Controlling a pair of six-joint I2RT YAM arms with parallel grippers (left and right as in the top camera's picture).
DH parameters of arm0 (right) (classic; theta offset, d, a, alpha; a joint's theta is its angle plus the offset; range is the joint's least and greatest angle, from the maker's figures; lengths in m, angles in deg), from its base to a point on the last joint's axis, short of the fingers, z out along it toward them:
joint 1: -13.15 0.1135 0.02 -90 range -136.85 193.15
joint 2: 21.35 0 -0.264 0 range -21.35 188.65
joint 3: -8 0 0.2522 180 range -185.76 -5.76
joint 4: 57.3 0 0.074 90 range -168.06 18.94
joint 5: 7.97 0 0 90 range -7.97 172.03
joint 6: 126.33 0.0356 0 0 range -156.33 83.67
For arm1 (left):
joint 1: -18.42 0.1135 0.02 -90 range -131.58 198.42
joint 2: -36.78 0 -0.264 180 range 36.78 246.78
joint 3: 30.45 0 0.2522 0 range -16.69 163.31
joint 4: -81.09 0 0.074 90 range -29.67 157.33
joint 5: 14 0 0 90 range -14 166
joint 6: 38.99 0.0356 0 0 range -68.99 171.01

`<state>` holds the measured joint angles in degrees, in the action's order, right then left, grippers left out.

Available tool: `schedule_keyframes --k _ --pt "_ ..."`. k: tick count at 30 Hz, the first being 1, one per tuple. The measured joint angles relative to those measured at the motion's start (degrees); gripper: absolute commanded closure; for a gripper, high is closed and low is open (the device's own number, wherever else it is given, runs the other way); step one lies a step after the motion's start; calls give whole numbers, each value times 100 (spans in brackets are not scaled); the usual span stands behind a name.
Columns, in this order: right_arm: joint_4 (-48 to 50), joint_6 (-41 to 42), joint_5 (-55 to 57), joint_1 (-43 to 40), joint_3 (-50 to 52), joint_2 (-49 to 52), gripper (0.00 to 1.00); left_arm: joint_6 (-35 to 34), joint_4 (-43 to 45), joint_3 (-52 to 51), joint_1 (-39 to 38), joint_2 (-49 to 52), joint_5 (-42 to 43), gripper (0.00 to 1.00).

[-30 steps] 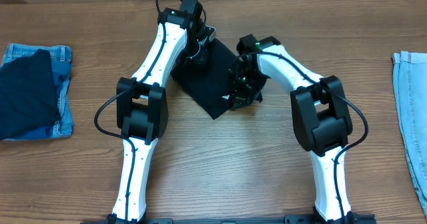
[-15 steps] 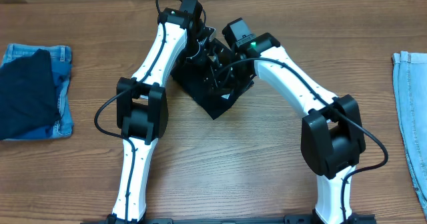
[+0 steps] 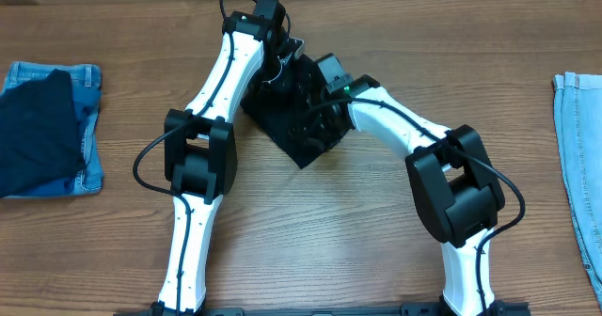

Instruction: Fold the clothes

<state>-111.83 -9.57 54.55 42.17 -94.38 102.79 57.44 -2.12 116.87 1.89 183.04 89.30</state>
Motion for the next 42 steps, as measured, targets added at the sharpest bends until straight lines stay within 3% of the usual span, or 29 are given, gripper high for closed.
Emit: schedule_keyframes --k 6,10,16,20,26,31,38,42 --pt "-931 7 -9 -245 96 -26 74 0 -166 0 -9 2 59 61" --pt "-1191 -269 -50 -997 98 -33 67 0 -190 0 -37 4 138 61" --pt "-1617 -702 208 -1106 125 -33 65 0 -181 0 -35 13 149 61" --pt "-2446 -946 568 -1255 -66 -144 62 0 -170 0 -33 13 144 61" --pt "-1574 -726 787 -551 -109 -929 68 0 -170 0 -33 13 129 61" --pt "-1058 260 2210 603 275 -927 64 0 -168 0 -33 13 127 61" --pt "-673 820 2892 656 671 -922 63 0 -175 0 -33 13 127 61" --pt "-599 846 3064 656 673 -922 74 0 -177 0 -33 13 127 61"
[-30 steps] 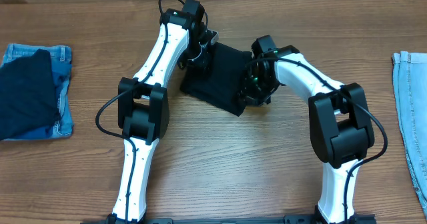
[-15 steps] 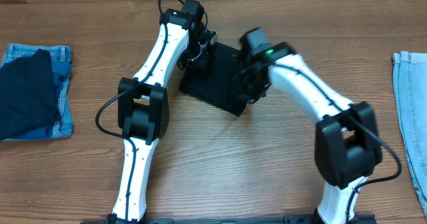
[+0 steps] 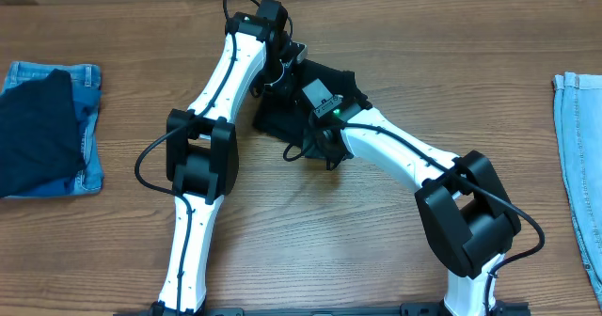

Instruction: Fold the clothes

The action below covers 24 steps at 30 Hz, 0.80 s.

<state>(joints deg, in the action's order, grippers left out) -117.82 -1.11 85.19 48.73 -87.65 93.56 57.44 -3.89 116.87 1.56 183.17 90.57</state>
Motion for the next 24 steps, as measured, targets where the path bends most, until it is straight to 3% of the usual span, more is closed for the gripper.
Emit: schedule_keyframes --k 1,2,3,13,18,24 --pt "9 22 31 0 0 0 79 0 -2 0 0 0 0 61" --pt "9 15 70 -2 2 2 92 0 -2 0 0 0 0 61" --pt "7 50 87 -2 4 11 96 0 -2 0 0 0 0 61" --pt "-656 114 494 -345 17 120 96 0 -31 0 2 0 -2 61" --pt "-737 190 625 -442 22 120 81 0 -59 0 9 0 -2 61" --pt "-918 136 686 -1043 22 103 80 0 -63 0 11 0 -2 61"
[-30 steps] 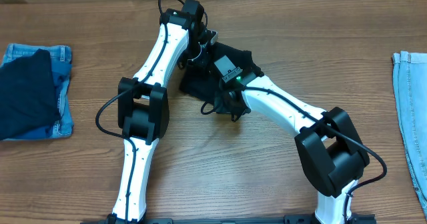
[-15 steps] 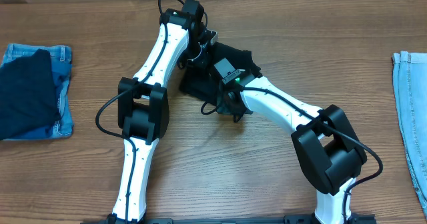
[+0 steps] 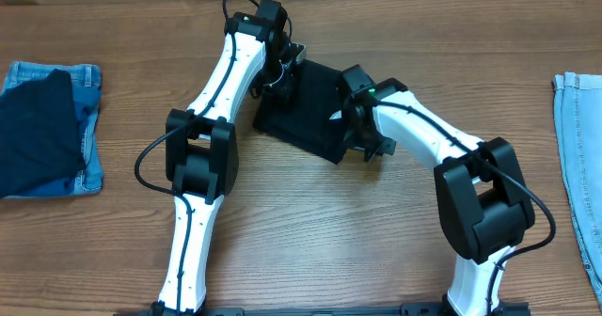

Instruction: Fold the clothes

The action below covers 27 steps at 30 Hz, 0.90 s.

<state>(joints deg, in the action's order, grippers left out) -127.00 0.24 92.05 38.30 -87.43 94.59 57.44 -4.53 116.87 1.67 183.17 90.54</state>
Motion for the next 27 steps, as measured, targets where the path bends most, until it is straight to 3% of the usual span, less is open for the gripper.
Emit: schedule_keyframes --k 1,2,5,7,9,10,15,27 --pt "31 -98 -20 -2 0 -44 69 0 0 0 2 0 0 61" --pt "175 -413 -258 2 -26 -240 68 0 0 0 0 0 0 61" --pt "656 -1211 -1211 4 -271 -682 76 0 2 0 2 0 0 61" --pt "710 -1497 -1853 48 -372 -898 77 0 2 0 0 0 0 61" --pt "793 -1596 -2065 188 -299 -905 75 0 4 0 2 0 0 61" --pt "890 -1626 -2122 291 -210 -905 66 0 4 0 2 0 0 61" --pt "1165 -1233 -1491 544 601 -903 58 0 0 0 2 0 -4 61" --pt "1504 -1108 -1062 586 905 -903 60 0 2 0 0 0 -13 61"
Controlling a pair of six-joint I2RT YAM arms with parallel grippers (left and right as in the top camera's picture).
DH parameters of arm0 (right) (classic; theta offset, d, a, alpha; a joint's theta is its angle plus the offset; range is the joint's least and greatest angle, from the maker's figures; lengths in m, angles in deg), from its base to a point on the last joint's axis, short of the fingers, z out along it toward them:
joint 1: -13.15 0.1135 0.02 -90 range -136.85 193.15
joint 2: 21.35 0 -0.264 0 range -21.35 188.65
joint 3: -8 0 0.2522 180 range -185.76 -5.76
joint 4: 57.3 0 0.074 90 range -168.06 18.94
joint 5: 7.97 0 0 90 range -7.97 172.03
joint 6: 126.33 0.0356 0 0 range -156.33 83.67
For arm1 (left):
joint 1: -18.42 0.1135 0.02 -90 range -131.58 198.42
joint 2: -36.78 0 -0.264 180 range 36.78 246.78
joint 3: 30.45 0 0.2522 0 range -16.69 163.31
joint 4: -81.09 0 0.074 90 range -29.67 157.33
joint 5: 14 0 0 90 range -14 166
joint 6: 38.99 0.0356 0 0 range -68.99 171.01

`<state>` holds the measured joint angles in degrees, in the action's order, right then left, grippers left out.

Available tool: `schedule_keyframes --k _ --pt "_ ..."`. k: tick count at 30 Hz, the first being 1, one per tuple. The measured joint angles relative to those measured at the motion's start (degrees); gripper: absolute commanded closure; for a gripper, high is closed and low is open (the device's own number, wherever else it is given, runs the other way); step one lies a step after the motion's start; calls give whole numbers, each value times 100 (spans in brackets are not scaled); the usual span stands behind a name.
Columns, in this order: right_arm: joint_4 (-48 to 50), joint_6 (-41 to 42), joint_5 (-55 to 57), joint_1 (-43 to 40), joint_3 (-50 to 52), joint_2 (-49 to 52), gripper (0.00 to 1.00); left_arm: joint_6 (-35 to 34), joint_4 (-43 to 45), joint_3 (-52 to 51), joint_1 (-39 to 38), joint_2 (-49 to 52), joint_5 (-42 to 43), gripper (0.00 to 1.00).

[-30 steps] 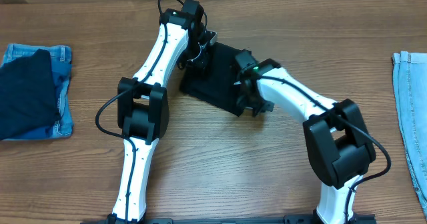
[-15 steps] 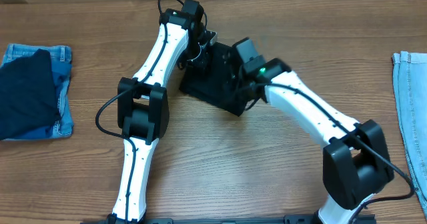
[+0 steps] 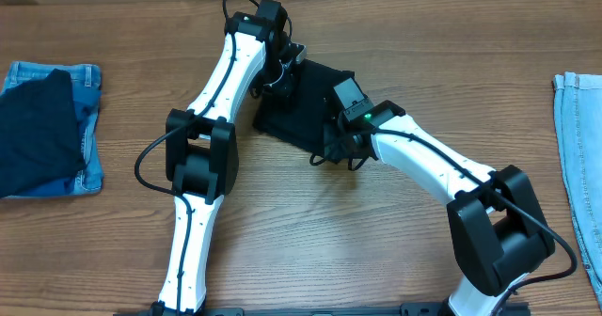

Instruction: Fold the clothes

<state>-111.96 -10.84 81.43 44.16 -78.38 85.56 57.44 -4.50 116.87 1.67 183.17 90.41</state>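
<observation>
A black garment (image 3: 306, 104) lies folded into a small slanted rectangle at the middle back of the table. My left gripper (image 3: 283, 77) is down on its far left corner, where the arm hides the fingers. My right gripper (image 3: 332, 152) sits at the garment's near right edge and points down onto the cloth. From overhead, neither gripper's fingers show clearly enough to tell whether they are open or shut.
A dark navy garment (image 3: 38, 133) lies on folded blue jeans (image 3: 89, 118) at the left edge of the table. A pale blue denim piece (image 3: 578, 165) runs along the right edge. Bare wood table (image 3: 310, 241) fills the front.
My right gripper has gone from the garment's right side to its near right edge, further left. The garment's near corner looks drawn in slightly. The left gripper has stayed put.
The black garment first lay as a larger diamond with both grippers on it. Then my right gripper was at its near edge and the cloth lay flatter. After that the gripper was at the right side of a neat rectangle. Now it is at the near edge again.
</observation>
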Motion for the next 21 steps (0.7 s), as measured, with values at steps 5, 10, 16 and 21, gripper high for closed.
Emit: schedule_keyframes --k 5,10,16,21 --pt "251 -9 -116 216 0 0 59 0 0 0 2 0 0 61" --pt "308 -7 -44 221 0 0 71 0 0 0 0 0 -2 61" --pt "404 -15 -22 221 0 251 96 0 -20 0 0 0 -2 61" --pt "50 15 63 142 0 330 96 0 -42 0 0 2 -4 61"
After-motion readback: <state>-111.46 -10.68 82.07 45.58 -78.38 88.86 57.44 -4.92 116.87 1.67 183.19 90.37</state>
